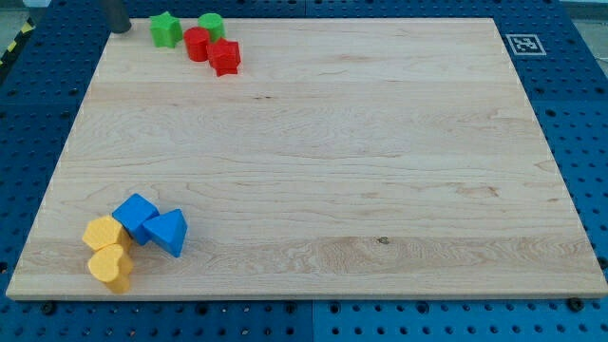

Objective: Move the green star into the red circle

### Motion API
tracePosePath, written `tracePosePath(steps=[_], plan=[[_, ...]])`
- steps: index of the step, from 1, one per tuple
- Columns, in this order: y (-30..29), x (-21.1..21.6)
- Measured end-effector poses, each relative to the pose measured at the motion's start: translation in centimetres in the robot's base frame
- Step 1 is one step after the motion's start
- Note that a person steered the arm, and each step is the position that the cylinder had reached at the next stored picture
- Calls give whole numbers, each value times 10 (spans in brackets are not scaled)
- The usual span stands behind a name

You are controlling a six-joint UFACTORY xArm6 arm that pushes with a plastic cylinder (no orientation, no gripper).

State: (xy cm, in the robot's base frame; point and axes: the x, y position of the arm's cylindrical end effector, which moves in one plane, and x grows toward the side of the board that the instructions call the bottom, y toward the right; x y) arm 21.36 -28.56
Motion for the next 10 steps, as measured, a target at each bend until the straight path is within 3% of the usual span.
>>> tracePosePath(steps=[3,7,9,10], plan=[[34,4],[139,22],[139,-3],[154,10]])
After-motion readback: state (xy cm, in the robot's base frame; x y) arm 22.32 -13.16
